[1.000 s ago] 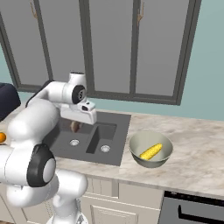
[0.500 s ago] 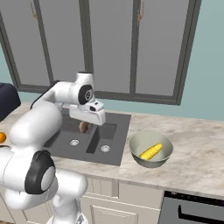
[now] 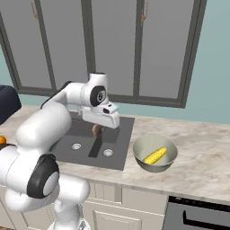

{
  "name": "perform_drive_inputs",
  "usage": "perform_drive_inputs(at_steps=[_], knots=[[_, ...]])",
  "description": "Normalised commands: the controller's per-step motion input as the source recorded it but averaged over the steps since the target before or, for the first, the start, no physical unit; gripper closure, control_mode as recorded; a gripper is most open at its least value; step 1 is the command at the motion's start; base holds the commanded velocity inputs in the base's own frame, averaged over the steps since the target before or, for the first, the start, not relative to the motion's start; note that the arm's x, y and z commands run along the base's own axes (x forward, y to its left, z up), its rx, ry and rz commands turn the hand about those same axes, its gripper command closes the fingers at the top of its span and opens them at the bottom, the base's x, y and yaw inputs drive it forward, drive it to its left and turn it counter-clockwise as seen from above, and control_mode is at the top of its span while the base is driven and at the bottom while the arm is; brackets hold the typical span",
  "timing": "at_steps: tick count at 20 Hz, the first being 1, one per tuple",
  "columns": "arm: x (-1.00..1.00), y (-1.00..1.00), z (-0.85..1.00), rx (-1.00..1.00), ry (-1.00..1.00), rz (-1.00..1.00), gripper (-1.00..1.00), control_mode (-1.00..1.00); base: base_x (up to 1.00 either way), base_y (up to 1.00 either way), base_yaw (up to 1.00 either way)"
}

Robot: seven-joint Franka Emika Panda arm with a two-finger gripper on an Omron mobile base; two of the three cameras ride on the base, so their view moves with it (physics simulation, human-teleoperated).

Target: There is a mixed pile of frozen fruits and vegetables on the counter. Locate all the frozen vegetables and place the items in a bowl on the counter. Take all the frozen fruits and defrost them in a running sink.

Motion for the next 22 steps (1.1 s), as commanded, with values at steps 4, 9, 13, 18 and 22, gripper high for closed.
perform_drive_inputs(at_steps=[4,9,13,18,22], knots=[[0.02,-0.46,0.09,-0.04,0.00,-0.04,1.00,-1.00,0.00,0.00,0.00],[0.00,-0.45,0.13,-0.04,0.00,-0.06,1.00,-1.00,0.00,0.00,0.00],[-0.01,-0.45,0.09,-0.01,0.00,-0.08,1.00,-1.00,0.00,0.00,0.00],[-0.02,-0.47,0.03,0.00,0.00,-0.07,1.00,-1.00,0.00,0.00,0.00],[-0.03,-0.46,0.03,-0.01,0.00,-0.07,1.00,-1.00,0.00,0.00,0.00]])
